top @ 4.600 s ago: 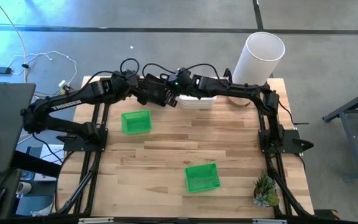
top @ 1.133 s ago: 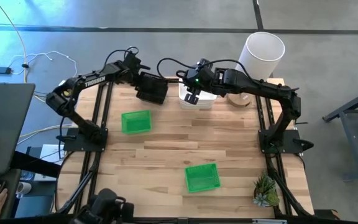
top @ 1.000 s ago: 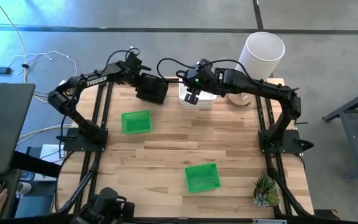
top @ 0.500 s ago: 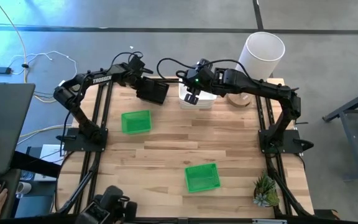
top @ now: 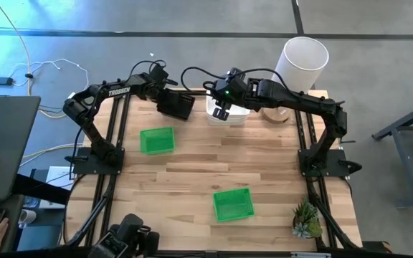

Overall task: Stack baskets on shelf by color
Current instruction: Stack the bottom black bin on the stacked black bins

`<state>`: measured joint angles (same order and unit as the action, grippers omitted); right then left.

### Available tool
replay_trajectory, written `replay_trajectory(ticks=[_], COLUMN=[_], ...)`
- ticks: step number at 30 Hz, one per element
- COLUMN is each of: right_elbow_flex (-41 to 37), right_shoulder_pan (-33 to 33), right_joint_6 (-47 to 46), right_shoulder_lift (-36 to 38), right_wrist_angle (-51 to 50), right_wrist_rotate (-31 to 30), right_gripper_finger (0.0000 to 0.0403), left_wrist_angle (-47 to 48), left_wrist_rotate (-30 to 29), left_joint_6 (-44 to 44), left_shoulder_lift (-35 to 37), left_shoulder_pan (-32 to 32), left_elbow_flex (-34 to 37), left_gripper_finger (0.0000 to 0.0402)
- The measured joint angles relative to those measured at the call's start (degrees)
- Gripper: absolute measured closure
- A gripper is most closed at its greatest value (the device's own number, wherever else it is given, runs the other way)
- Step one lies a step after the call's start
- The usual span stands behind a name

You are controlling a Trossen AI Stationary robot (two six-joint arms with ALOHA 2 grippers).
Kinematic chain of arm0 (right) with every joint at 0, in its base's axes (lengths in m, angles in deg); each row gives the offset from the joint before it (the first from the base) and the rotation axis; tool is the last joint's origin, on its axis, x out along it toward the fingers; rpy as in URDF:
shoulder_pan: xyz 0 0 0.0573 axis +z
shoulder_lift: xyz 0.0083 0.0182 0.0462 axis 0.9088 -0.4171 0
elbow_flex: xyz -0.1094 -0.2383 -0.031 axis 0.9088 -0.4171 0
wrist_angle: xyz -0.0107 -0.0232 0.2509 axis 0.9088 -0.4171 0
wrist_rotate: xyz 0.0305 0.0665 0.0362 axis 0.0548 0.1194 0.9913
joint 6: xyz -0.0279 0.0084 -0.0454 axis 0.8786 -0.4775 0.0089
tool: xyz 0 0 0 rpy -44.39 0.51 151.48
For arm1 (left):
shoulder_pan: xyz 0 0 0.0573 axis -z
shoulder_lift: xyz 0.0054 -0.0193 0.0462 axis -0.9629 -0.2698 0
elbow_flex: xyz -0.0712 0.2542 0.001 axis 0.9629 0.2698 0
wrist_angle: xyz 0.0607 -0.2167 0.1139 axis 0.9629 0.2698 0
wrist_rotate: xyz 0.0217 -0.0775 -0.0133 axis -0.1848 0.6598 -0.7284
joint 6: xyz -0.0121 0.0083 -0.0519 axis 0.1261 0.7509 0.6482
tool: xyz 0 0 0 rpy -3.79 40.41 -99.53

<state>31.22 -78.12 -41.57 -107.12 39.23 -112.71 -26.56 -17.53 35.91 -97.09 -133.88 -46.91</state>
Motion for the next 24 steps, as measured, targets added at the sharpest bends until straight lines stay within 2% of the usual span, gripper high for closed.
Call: replay_trajectory(ticks=[4,10,24], right_elbow_flex=[0.0,0.0,-0.02], right_shoulder_pan=[0.02,0.0,0.02], right_joint_6=[0.0,-0.02,-0.04], right_shoulder_lift=[0.0,0.0,0.0], right_wrist_angle=[0.0,0.0,-0.02], right_wrist_rotate=[0.0,0.0,0.09], right_gripper_finger=[0.0259,0.0259,0.0259], left_wrist_angle=[0.49,0.41,0.05], left_wrist_rotate=[0.72,7.23,6.66], left_joint_6=[0.46,-1.05,-2.42], left_shoulder_lift=[0.0,0.0,4.96], left_shoulder_pan=[0.0,-0.02,0.0], left_elbow_flex=[0.0,0.0,0.0], left_gripper_finger=[0.0297,0.0282,0.0284])
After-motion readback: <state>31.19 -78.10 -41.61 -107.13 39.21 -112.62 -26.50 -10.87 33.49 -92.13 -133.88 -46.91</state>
